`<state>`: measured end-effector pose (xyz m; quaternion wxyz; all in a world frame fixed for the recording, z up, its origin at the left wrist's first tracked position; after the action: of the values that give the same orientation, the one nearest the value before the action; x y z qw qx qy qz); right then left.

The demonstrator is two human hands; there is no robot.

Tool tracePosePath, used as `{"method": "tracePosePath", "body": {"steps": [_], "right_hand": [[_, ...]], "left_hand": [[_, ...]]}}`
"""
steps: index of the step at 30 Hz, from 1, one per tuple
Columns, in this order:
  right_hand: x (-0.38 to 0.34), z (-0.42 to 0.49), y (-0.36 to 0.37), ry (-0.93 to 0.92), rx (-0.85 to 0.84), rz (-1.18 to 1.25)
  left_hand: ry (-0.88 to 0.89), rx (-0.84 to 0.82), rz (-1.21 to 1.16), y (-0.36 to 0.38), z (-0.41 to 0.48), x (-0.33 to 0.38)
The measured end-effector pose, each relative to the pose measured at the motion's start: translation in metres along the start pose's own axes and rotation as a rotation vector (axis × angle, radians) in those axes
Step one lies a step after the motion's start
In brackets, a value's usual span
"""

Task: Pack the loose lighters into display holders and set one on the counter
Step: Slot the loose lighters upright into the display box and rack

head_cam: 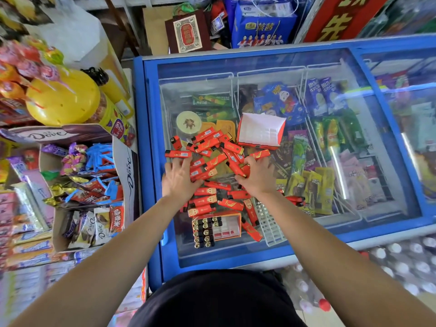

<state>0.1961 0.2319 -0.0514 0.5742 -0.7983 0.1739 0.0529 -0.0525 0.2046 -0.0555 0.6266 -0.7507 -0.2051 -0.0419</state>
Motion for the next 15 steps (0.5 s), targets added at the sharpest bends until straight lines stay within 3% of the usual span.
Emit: {"method": "tracePosePath", "body": {"steps": [4, 15], "right_hand": [[-0.024, 0.001, 0.007, -0.157, -0.028, -0.05], [-0.027, 0.01, 0.006, -0.211, -0.058, 0.206]], "left_hand": [[0.026, -0.054, -0.046, 0.002, 0.008, 0.003], [-0.025, -0.084, -0.29, -0.011, 0.005, 0.0]]}}
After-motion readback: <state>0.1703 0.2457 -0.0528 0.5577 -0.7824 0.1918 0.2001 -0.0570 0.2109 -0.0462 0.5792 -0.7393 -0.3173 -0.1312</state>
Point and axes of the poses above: each hand's wrist, its own z-axis towards the middle knuckle, its own y-axis out of the palm, x = y × z, the point moved 10 cm from there along z, towards the middle knuckle, and after that the axes turned 10 degrees about x, right-handed, at the moved point
